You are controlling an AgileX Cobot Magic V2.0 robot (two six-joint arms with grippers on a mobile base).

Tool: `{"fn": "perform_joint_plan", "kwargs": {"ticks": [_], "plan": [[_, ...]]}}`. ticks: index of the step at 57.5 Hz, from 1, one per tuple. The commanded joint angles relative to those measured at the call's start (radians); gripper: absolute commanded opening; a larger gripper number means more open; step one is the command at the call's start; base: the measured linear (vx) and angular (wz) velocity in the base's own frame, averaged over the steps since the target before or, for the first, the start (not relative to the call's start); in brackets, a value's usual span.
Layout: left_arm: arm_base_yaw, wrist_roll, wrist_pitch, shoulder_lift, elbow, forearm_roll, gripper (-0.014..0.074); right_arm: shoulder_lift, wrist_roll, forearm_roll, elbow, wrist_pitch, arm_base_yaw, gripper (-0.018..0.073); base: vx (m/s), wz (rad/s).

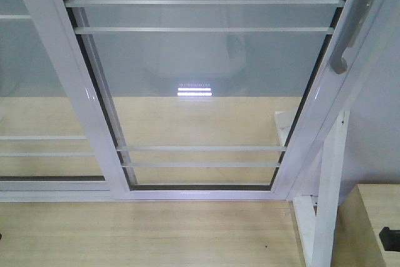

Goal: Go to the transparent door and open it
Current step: 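Align the base in front of the door's grey handle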

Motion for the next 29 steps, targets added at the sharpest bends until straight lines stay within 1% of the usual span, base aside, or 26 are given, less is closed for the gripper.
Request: {"fn": "perform_joint_plan", "kwargs": {"ticks": [1, 11, 19, 22, 25, 29], "plan": [[-0.005, -0.003, -0.085, 0.017, 0.008, -0.008, -0.0006, 0.018, -0.005, -0.002, 0.001, -0.11, -0.004, -0.0006, 0.0, 0.0], [-0.005, -0.003, -0.109, 0.017, 0.006, -0.008, -0.0006, 0.018, -0.005, -0.002, 0.001, -0.136, -0.004, -0.0006, 0.0, 0.0], [-0.005, -0.003, -0.118, 0.017, 0.006, -0.008, -0.0006, 0.018, -0.005, -0.001, 0.001, -0.184, -0.004, -0.0006, 0.0, 0.0], [-0.005, -0.004, -0.141, 0.017, 0.006, -0.008, -0.0006, 0.018, -0.005, -0.002, 0.001, -0.235, -0.004, -0.0006, 0.0, 0.0], [-0.005, -0.021, -0.197, 0.017, 0.003, -0.009, -0.0006, 0.018, 0.0, 0.004, 0.0, -0.312, -0.004, -0.0006, 0.0, 0.0], [-0.005, -0.041, -0.266, 0.017, -0.016, -0.009, -0.0006, 0.018, 0.044, 0.033, -0.019, -0.395, -0.004, -0.0006, 0.0, 0.0]]}}
